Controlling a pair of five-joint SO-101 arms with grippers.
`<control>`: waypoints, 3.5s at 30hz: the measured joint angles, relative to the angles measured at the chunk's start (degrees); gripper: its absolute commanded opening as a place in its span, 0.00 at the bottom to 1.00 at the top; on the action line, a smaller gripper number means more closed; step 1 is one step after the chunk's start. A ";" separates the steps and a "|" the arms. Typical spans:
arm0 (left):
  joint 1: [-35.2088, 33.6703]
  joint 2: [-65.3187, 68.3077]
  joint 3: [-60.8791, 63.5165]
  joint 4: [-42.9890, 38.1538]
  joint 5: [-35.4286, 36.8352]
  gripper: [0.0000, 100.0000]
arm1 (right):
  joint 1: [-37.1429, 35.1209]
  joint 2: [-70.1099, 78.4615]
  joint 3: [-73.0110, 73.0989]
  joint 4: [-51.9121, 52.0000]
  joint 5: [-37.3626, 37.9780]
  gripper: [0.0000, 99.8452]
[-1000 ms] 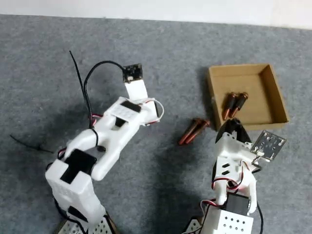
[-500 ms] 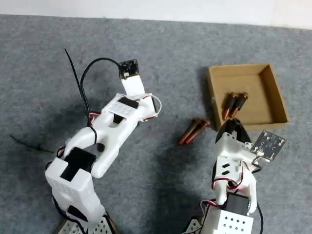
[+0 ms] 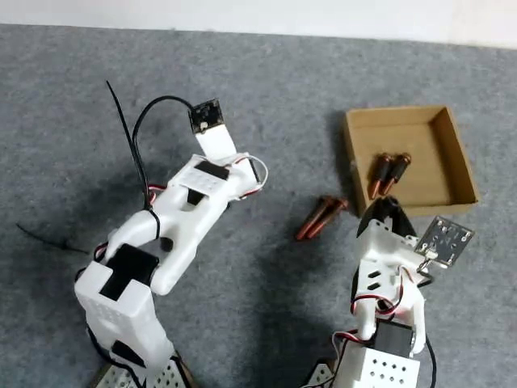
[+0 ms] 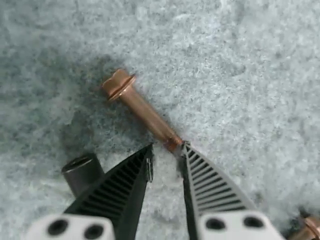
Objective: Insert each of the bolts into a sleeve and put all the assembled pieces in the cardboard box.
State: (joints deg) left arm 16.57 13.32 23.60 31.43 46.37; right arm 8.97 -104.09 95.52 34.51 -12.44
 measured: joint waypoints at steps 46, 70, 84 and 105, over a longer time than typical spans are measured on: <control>-8.26 13.27 -17.58 17.85 15.03 0.10 | 0.00 0.00 0.00 0.00 0.00 0.01; -8.44 14.68 -21.54 21.36 14.07 0.00 | 0.00 0.00 0.00 0.00 0.00 0.01; -8.53 -13.54 1.76 14.77 3.60 0.00 | 0.00 0.00 0.00 0.00 0.00 0.01; -8.62 -65.41 40.79 -8.79 -4.48 0.00 | -10.02 -0.09 0.00 -10.20 0.00 0.00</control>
State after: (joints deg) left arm 7.96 -52.09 64.40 22.64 41.89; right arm -1.05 -104.18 95.52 24.31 -12.44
